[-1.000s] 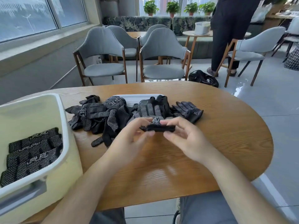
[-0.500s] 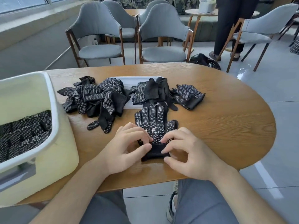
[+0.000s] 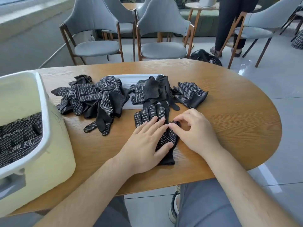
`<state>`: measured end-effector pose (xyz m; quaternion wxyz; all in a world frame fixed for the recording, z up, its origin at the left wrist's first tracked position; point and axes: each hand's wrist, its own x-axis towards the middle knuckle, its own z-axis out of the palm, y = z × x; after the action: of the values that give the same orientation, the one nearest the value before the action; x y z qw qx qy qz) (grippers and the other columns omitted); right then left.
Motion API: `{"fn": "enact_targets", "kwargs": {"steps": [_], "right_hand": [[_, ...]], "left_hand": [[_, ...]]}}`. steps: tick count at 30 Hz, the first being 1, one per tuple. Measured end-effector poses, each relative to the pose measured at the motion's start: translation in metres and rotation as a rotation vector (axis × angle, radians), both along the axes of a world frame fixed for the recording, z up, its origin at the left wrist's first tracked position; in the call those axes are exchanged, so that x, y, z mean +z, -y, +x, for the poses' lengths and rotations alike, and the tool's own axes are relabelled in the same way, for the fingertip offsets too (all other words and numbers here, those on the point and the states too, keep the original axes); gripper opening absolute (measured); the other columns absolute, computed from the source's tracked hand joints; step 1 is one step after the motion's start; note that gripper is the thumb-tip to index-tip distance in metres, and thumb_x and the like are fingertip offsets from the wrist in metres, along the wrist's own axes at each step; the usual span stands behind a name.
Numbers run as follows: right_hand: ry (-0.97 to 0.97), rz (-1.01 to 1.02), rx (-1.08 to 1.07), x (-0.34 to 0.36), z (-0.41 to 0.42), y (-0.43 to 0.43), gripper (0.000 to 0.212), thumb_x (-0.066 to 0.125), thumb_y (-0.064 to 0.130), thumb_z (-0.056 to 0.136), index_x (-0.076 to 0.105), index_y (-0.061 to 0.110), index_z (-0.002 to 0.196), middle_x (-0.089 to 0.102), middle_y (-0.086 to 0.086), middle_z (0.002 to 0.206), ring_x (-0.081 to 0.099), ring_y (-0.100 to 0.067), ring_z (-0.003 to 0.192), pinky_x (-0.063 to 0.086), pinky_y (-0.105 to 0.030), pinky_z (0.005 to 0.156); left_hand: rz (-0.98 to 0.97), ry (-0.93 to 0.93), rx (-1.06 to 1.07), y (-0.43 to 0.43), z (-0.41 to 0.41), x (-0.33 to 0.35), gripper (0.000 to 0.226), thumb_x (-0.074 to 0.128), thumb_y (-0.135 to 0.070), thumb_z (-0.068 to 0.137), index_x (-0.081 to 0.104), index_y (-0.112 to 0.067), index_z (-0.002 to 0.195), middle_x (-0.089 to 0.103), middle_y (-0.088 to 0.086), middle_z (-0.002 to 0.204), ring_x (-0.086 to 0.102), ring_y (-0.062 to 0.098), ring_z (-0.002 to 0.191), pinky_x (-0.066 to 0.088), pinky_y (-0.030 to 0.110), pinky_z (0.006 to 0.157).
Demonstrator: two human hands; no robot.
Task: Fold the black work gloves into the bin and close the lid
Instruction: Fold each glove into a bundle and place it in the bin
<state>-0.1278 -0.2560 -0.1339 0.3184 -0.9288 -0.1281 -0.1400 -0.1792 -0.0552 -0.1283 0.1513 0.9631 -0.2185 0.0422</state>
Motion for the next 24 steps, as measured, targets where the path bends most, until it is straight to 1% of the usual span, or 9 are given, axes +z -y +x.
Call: {"fn": "enact_targets", "kwargs": {"steps": [3, 8, 10, 13, 15, 17, 19, 21, 24], "right_hand": [[0.013, -0.004, 0.009, -0.001, -0.002, -0.001, 0.018, 0.071, 0.048, 0.089, 0.074, 0.033, 0.097, 0.059, 0.017, 0.101, 0.052, -0.004, 0.09, 0.05, -0.034, 0.085], [0.023, 0.043, 0.046, 0.002, -0.006, -0.003, 0.008, 0.069, 0.039, 0.094, 0.068, 0.031, 0.094, 0.06, 0.018, 0.098, 0.056, -0.002, 0.082, 0.048, -0.027, 0.075], [0.038, 0.095, 0.019, 0.005, -0.008, -0.003, 0.006, 0.07, 0.036, 0.093, 0.066, 0.032, 0.092, 0.061, 0.019, 0.094, 0.057, -0.001, 0.081, 0.047, -0.024, 0.072], [0.026, 0.104, -0.027, 0.005, -0.008, -0.002, 0.007, 0.07, 0.033, 0.092, 0.063, 0.034, 0.095, 0.062, 0.019, 0.09, 0.056, 0.0, 0.079, 0.049, -0.027, 0.068], [0.011, 0.072, -0.03, 0.004, -0.008, -0.002, 0.009, 0.07, 0.03, 0.092, 0.063, 0.034, 0.097, 0.062, 0.019, 0.089, 0.054, 0.002, 0.079, 0.049, -0.029, 0.068], [0.012, 0.044, -0.025, 0.002, -0.008, -0.003, 0.01, 0.07, 0.03, 0.092, 0.063, 0.035, 0.098, 0.061, 0.018, 0.091, 0.054, 0.002, 0.079, 0.05, -0.031, 0.069], [-0.001, 0.047, -0.036, 0.002, -0.008, -0.003, 0.009, 0.069, 0.032, 0.091, 0.064, 0.035, 0.098, 0.059, 0.018, 0.097, 0.055, 0.002, 0.078, 0.051, -0.032, 0.071], [-0.008, 0.07, -0.031, 0.005, -0.003, -0.005, 0.009, 0.068, 0.034, 0.091, 0.064, 0.036, 0.098, 0.057, 0.018, 0.101, 0.056, 0.002, 0.077, 0.051, -0.031, 0.072], [-0.039, 0.098, 0.019, 0.017, 0.01, -0.01, 0.002, 0.065, 0.035, 0.091, 0.065, 0.037, 0.094, 0.058, 0.016, 0.099, 0.056, 0.0, 0.076, 0.049, -0.027, 0.074]], "left_hand": [[0.016, -0.008, 0.005, 0.0, -0.001, 0.0, 0.084, 0.011, -0.072, 0.093, 0.021, -0.025, 0.161, 0.007, -0.01, 0.169, -0.008, 0.007, 0.155, -0.012, 0.023, 0.122], [-0.031, 0.005, 0.014, -0.001, -0.001, -0.001, 0.083, 0.015, -0.073, 0.092, 0.028, -0.025, 0.159, 0.012, -0.012, 0.168, -0.006, 0.003, 0.155, -0.006, 0.023, 0.124], [-0.078, 0.013, 0.016, 0.0, -0.001, -0.001, 0.08, 0.019, -0.071, 0.094, 0.033, -0.025, 0.157, 0.017, -0.013, 0.167, 0.0, 0.002, 0.155, -0.002, 0.023, 0.125], [-0.161, 0.037, 0.011, -0.001, -0.001, 0.0, 0.069, 0.032, -0.066, 0.097, 0.045, -0.025, 0.151, 0.03, -0.013, 0.163, 0.011, 0.001, 0.154, 0.009, 0.026, 0.126], [-0.223, 0.094, 0.002, -0.003, -0.002, -0.001, 0.057, 0.045, -0.058, 0.097, 0.057, -0.023, 0.141, 0.045, -0.011, 0.155, 0.025, 0.003, 0.151, 0.02, 0.028, 0.123], [-0.229, 0.163, -0.002, -0.005, -0.003, -0.003, 0.046, 0.053, -0.053, 0.096, 0.065, -0.024, 0.13, 0.055, -0.012, 0.144, 0.037, 0.006, 0.146, 0.029, 0.029, 0.119], [-0.192, 0.16, 0.002, -0.006, -0.006, -0.003, 0.047, 0.054, -0.056, 0.094, 0.067, -0.026, 0.127, 0.057, -0.014, 0.14, 0.041, 0.006, 0.142, 0.033, 0.03, 0.115], [-0.16, 0.13, -0.001, -0.005, -0.008, -0.002, 0.051, 0.053, -0.061, 0.092, 0.066, -0.029, 0.129, 0.055, -0.016, 0.143, 0.04, 0.005, 0.142, 0.032, 0.029, 0.114], [-0.14, 0.114, -0.027, -0.005, -0.012, 0.0, 0.05, 0.054, -0.064, 0.089, 0.065, -0.033, 0.127, 0.052, -0.017, 0.144, 0.039, 0.005, 0.142, 0.034, 0.03, 0.111]]}}
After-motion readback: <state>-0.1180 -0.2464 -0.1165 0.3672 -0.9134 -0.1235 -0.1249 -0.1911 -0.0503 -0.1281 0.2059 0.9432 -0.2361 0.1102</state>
